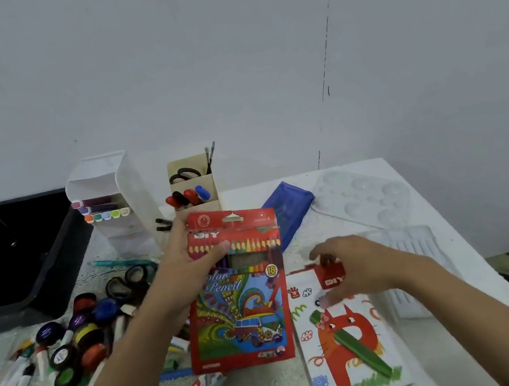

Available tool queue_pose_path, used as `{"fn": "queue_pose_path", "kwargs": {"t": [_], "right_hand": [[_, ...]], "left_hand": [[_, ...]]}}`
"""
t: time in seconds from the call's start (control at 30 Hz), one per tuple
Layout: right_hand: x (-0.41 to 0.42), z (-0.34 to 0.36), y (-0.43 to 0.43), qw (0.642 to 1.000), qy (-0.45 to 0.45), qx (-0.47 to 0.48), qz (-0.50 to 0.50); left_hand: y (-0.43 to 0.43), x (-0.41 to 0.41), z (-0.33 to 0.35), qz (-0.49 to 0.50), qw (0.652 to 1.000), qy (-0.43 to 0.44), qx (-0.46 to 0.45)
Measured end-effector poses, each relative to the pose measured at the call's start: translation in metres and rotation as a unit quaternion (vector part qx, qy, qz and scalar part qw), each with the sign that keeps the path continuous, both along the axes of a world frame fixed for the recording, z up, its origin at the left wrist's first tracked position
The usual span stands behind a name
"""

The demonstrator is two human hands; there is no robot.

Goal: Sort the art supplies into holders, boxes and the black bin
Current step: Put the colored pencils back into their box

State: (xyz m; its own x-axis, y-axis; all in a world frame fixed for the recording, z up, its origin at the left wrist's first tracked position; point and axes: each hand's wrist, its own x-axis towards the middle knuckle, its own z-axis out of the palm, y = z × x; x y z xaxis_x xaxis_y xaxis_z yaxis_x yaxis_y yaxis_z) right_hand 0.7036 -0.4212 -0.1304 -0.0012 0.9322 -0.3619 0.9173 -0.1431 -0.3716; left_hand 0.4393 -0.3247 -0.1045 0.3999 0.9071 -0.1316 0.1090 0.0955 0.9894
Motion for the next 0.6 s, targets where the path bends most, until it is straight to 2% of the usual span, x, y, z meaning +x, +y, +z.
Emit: {"fn": "queue_pose_path", "kwargs": {"t": [0.13, 0.33, 0.5, 0.6], "right_hand": [[-0.006, -0.016, -0.004, 0.997, -0.061, 0.024, 0.037], [-0.003, -0.024, 0.003, 0.997, -0.057, 0.013, 0.040], [0.008, -0.022, -0.001, 0.996, 0.037, 0.077, -0.015], [0.015, -0.021, -0.007, 0.986, 0.142, 0.081, -0.033]], "left_hand": [[-0.008, 0.008, -0.020, -0.011, 0.998, 0.051, 0.024], [-0.007, 0.009, -0.022, -0.021, 0.995, 0.094, 0.038], [-0.003, -0.002, -0.015, -0.006, 0.994, 0.096, 0.048], [-0.001, -0.006, -0.012, -0.002, 0.996, 0.082, 0.033]]}}
